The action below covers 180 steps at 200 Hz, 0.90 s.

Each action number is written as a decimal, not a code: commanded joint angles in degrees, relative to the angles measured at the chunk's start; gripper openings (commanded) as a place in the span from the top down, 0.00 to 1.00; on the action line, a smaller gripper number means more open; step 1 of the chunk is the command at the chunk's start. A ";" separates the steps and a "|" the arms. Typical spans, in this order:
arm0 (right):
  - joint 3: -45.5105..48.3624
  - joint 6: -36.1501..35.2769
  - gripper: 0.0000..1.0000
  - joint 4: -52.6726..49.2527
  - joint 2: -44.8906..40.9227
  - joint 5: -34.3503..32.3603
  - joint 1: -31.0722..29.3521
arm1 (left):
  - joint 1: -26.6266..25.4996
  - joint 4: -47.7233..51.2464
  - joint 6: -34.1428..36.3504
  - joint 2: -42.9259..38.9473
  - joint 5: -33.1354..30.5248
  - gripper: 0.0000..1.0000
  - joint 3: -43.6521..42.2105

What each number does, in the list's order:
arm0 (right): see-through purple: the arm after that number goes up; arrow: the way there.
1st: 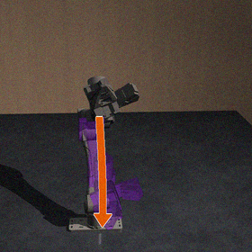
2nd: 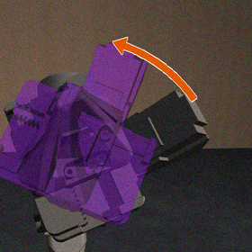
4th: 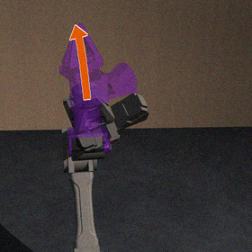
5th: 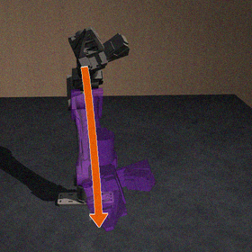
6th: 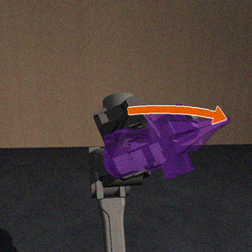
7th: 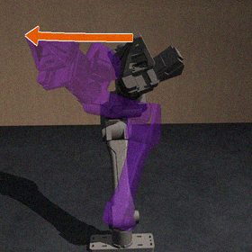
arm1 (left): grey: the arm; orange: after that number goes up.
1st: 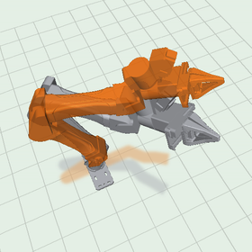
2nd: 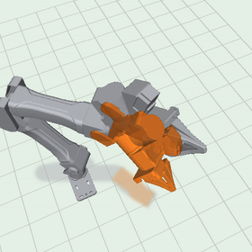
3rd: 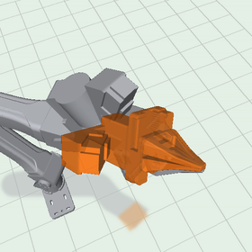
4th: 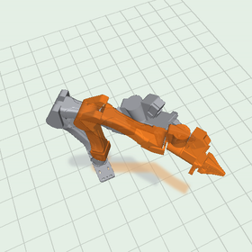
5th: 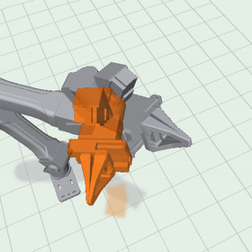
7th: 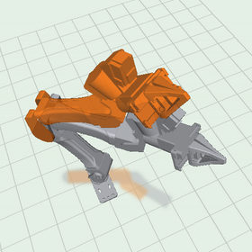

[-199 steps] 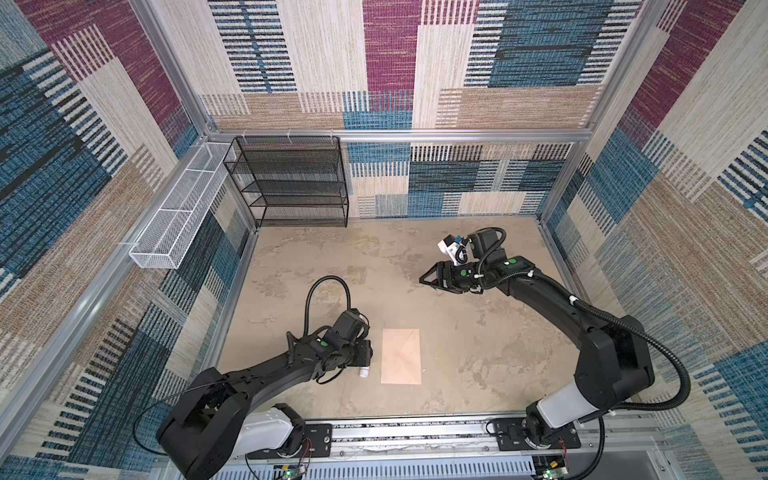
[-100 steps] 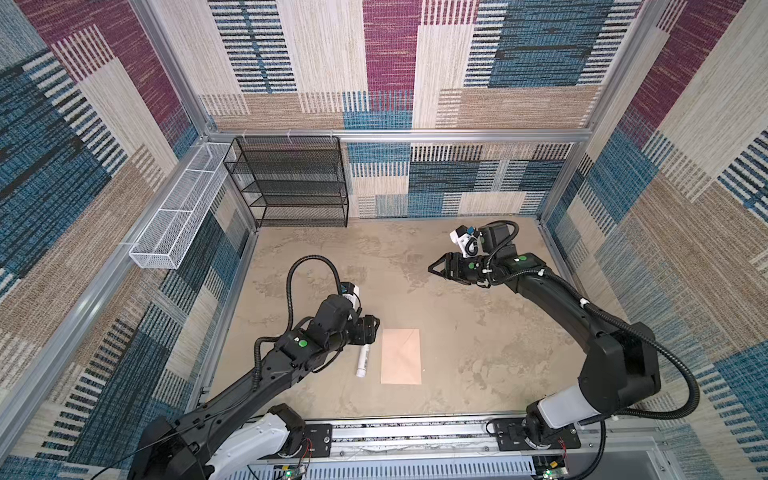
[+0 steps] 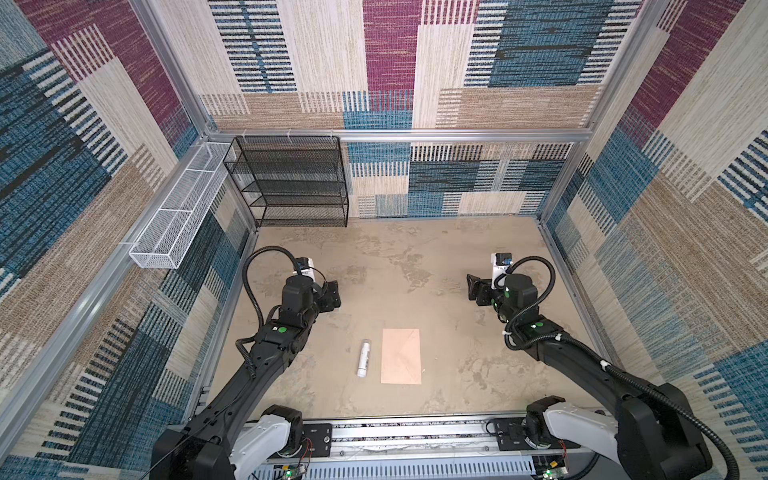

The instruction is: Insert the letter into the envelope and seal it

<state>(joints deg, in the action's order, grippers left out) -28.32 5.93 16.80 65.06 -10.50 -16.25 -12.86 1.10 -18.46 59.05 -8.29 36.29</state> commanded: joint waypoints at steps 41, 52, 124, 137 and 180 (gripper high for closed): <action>10.17 -5.96 0.13 32.01 8.04 -12.28 5.86 | 9.54 -17.28 4.40 2.72 -7.23 0.14 -7.20; 10.43 -7.74 0.13 35.47 11.41 -10.62 6.01 | 10.34 -18.55 4.81 3.49 -7.57 0.14 -7.99; 11.00 -7.15 0.11 47.02 21.55 1.67 13.64 | 15.73 -28.50 4.73 8.12 -6.24 0.14 -16.54; 13.82 -5.84 0.07 51.32 21.07 6.94 16.07 | 16.47 -30.44 5.37 9.05 -5.31 0.13 -17.25; 16.44 -6.11 0.00 57.01 22.85 8.79 16.47 | 17.59 -35.57 8.05 13.49 -1.49 0.13 -16.25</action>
<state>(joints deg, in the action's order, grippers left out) -11.92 -1.32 67.51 88.01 -4.47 0.08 4.45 -28.29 -13.34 70.17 -12.49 19.27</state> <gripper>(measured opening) 0.996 0.870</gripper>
